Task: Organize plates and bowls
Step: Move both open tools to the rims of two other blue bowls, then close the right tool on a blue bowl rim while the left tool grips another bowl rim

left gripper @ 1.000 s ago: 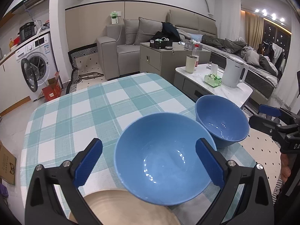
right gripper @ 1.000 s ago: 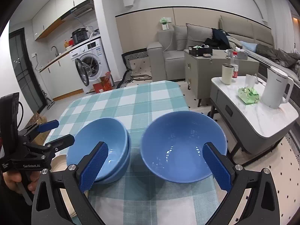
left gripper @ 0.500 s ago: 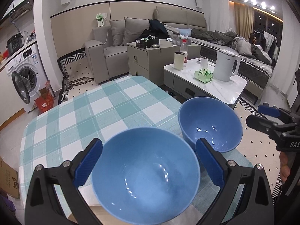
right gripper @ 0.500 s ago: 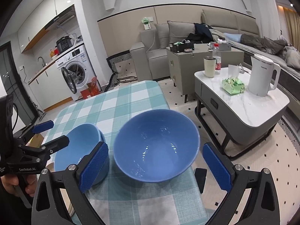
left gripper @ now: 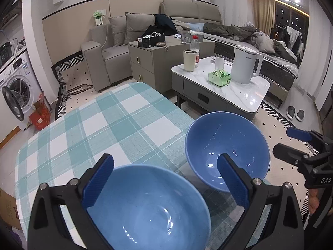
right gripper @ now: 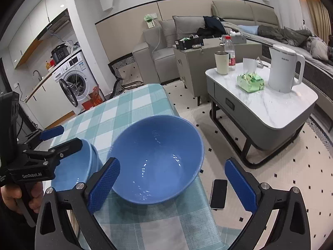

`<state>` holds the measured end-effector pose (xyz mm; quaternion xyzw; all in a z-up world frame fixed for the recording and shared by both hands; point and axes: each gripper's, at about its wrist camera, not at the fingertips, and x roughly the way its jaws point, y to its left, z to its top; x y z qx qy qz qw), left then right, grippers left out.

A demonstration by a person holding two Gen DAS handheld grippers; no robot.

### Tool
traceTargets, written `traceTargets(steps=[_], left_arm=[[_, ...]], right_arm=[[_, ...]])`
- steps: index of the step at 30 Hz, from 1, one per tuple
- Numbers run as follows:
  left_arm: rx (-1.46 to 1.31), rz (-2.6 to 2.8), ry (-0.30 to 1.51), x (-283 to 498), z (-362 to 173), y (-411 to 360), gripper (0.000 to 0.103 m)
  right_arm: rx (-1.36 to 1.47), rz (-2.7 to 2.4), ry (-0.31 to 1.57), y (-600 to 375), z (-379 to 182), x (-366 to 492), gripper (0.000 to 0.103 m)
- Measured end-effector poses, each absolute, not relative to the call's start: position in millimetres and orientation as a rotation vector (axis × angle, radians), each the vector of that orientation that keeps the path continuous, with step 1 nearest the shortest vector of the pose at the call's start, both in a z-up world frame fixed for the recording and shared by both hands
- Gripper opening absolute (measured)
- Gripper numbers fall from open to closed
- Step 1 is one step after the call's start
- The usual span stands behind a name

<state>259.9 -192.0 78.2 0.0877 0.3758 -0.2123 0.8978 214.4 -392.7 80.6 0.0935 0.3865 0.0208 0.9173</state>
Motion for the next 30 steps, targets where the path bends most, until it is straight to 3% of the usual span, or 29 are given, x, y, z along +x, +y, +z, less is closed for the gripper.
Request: traceTargets(steps=[30], left_arm=[[0.296,-0.535,0.914,299.5,42.9,-253.3,0.099]], right_arm=[[0.328,0.106,0.947,-416.4,18.9,245.4,0.102]])
